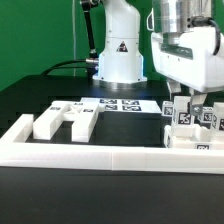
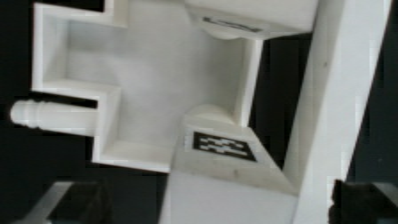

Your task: Assemble chair

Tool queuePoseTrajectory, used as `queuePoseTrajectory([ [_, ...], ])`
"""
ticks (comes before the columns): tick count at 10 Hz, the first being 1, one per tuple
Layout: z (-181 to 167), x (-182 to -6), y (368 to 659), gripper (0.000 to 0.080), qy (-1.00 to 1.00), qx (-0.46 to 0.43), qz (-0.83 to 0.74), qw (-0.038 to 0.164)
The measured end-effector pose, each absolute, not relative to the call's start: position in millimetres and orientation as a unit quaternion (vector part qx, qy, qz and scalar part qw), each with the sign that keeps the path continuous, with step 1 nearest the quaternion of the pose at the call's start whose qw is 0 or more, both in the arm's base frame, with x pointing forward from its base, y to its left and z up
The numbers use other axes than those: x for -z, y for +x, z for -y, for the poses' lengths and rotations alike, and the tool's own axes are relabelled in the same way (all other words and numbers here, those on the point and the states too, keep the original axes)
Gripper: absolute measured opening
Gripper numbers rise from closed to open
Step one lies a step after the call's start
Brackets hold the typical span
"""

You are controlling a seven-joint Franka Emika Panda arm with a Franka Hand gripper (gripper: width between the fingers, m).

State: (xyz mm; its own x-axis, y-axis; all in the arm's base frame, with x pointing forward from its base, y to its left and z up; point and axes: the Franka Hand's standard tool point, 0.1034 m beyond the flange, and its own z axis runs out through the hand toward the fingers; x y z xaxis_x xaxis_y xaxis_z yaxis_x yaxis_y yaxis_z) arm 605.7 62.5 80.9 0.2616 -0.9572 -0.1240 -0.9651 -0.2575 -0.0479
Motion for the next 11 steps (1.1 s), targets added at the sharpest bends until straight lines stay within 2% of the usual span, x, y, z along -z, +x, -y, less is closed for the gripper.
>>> queuePoseTrajectory([
  [5,-64.0,-79.8,604.3,0.0648,-0.901,-0.025,-0.429,0.061],
  [9,-67.2,-76.3,599.2,0.0648,-0.981,-0.004,-0.191,0.028],
  [11,-65.7,-78.7,602.0,0.0648,-0.993,0.001,-0.114,0.027],
])
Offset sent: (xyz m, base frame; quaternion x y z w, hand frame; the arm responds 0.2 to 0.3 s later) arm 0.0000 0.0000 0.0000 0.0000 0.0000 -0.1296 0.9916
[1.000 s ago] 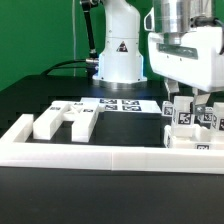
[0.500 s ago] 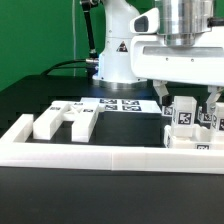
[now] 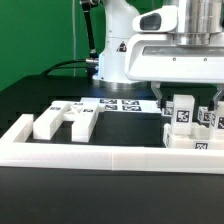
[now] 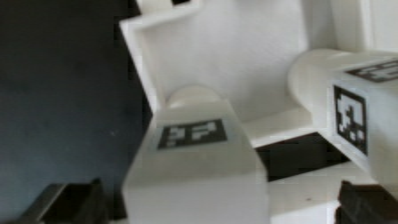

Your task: Assemble chair

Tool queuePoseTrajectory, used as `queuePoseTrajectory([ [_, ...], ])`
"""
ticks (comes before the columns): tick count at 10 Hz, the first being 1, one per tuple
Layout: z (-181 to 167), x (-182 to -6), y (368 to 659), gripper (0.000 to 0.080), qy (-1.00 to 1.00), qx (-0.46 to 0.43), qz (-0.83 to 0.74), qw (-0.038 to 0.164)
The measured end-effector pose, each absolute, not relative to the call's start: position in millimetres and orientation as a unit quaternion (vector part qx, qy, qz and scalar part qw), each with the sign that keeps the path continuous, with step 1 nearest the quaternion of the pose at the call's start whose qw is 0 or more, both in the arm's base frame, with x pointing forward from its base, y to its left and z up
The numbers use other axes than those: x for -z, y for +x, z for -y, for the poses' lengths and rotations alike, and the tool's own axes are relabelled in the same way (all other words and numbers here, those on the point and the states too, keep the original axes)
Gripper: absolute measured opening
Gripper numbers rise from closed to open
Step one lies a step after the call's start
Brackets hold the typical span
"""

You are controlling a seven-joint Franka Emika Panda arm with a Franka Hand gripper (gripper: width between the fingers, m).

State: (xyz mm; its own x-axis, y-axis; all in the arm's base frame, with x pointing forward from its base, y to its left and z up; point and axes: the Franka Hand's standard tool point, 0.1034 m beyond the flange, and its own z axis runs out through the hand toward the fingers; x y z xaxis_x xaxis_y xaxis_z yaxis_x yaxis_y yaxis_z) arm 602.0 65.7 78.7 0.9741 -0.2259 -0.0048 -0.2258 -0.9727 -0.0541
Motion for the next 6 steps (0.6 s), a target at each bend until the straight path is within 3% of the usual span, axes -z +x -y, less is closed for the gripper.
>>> queuePoseTrajectory([
  [3,-61.0,-79.3,603.3,0.0648,-0.999,0.005,0.019,0.027],
  [6,-56.9,-80.2,604.7,0.0648,-0.999,0.006,0.033,0.027],
])
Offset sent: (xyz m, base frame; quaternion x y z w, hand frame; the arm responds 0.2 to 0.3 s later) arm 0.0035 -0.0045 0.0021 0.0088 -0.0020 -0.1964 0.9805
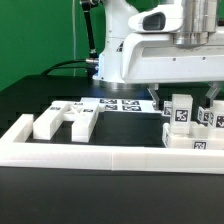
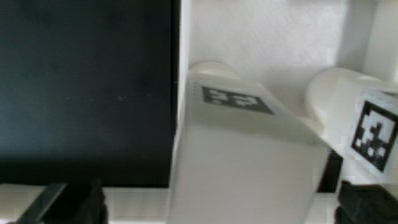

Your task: Assemble chair

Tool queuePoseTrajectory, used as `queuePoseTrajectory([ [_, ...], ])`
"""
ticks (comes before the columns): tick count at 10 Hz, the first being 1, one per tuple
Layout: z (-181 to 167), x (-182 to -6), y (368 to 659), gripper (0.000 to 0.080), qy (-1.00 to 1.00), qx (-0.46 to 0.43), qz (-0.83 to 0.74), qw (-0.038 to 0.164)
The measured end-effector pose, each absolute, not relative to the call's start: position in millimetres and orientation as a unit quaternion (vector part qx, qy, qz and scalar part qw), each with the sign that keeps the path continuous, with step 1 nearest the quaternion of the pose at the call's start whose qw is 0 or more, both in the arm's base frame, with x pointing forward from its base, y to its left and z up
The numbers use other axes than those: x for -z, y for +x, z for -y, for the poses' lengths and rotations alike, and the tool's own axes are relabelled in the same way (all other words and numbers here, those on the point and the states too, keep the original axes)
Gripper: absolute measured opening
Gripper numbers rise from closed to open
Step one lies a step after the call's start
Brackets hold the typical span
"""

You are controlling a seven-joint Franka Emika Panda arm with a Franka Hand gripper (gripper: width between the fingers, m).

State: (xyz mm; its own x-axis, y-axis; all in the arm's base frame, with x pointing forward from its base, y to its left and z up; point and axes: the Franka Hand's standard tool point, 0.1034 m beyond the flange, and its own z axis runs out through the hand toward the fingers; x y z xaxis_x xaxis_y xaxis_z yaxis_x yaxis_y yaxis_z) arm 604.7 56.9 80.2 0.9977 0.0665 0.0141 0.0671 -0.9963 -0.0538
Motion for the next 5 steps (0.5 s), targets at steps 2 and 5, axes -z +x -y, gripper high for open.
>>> queuePoseTrajectory([
  [2,-55,-79.6,604,0.0648,-0.999,0.005,0.021,0.027],
  [5,-55,-75.0,593,0.0648,-0.999,0.002,0.020,0.027],
])
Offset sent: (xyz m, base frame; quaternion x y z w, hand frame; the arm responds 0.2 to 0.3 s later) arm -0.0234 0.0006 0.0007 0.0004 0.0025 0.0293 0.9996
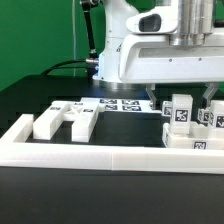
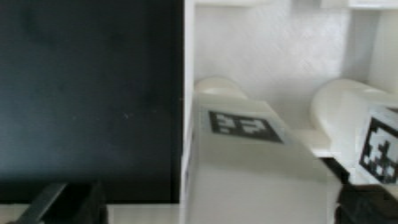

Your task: Assemble chair

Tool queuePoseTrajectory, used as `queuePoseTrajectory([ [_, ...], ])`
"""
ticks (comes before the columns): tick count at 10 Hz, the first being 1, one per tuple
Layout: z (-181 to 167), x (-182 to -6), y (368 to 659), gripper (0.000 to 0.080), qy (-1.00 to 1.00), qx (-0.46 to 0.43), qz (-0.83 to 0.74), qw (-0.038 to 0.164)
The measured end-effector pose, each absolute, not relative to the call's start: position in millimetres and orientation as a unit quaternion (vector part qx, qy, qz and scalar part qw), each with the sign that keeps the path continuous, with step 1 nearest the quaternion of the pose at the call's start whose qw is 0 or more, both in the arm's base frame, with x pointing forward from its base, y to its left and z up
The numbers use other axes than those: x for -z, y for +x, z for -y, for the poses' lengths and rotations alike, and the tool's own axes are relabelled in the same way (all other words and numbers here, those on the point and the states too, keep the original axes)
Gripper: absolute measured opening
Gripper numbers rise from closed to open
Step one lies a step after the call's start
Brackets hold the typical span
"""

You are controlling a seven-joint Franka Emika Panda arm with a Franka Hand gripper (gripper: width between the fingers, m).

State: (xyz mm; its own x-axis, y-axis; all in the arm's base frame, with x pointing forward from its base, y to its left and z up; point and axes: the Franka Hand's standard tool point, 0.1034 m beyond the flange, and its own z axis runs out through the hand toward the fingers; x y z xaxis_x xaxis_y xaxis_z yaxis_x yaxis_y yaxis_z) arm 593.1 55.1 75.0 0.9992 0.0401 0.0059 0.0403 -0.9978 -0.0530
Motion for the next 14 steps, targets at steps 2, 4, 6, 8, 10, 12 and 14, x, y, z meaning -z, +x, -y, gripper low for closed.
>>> queuePoseTrajectory([
  [2,-54.8,-74.5,592.5,0.0648,-0.999,0.002,0.021,0.027],
  [4,-53.0,-75.4,594.0,0.0524,-0.999,0.003,0.019,0.026],
  [6,-53.4,-74.8,593.7,0.0291,-1.000,0.002,0.006,0.026],
  [8,-54.0,-74.5,593.5,0.0291,-1.000,0.001,-0.010,0.028],
  [10,-55.6,-74.1,593.3,0.0291,-0.995,-0.002,-0.095,0.031],
  [12,-56.6,-73.8,593.1,0.0291,-0.988,-0.004,-0.154,0.032],
  [14,-55.9,-73.1,592.8,0.0291,-0.967,-0.009,-0.252,0.041],
])
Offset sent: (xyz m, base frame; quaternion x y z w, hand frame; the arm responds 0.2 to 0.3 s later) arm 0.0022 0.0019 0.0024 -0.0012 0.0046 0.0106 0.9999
